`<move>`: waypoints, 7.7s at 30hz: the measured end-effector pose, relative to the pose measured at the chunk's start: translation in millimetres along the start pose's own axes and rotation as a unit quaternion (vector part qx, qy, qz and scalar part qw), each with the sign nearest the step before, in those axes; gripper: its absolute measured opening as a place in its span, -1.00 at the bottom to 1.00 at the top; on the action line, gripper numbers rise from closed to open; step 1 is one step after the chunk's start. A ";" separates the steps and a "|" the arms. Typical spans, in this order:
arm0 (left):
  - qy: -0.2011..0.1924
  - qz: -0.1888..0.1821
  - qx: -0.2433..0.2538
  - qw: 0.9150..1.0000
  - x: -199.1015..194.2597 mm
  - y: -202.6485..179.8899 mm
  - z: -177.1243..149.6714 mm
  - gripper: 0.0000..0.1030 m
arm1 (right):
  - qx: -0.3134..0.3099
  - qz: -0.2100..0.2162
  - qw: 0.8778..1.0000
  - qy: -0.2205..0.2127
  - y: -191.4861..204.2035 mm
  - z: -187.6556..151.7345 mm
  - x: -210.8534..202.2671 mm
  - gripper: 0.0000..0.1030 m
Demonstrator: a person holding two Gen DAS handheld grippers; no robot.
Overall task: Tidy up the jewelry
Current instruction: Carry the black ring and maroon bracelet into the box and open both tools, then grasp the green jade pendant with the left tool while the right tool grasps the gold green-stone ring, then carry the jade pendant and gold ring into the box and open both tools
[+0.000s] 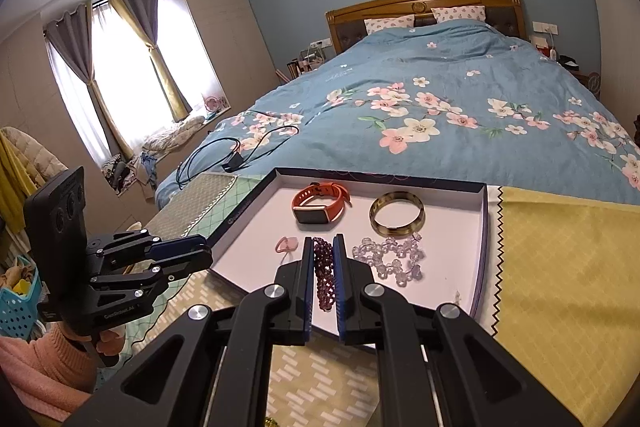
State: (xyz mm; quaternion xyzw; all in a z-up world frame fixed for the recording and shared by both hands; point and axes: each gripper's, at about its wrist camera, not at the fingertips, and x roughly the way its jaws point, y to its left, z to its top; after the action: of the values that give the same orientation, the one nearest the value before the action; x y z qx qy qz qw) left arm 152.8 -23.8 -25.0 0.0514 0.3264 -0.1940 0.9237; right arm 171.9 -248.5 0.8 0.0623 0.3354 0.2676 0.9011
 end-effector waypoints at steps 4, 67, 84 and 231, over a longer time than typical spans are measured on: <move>0.007 -0.001 -0.002 1.000 9.9 3.2 2.1 -0.56 | 0.006 0.001 1.000 0.005 -3.9 2.5 7.6 -0.85; 0.001 0.004 -0.024 1.000 5.4 19.9 6.1 0.10 | 0.004 -0.044 0.999 0.029 -13.0 -22.0 12.3 -0.30; 0.041 -0.049 0.048 0.997 -21.2 -45.9 -64.3 0.10 | -0.028 0.009 0.993 0.112 40.8 -107.8 -4.1 -0.29; 0.010 -0.003 -0.031 0.999 25.2 -15.2 8.7 -0.65 | -0.023 -0.016 0.999 0.037 3.6 -19.4 28.1 -0.86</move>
State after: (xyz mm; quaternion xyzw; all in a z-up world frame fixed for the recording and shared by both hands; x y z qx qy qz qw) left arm 169.8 -47.8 -33.4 0.0240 0.3414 -0.1857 0.9211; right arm 175.7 -232.0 -29.1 0.0264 0.3630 0.2626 0.8936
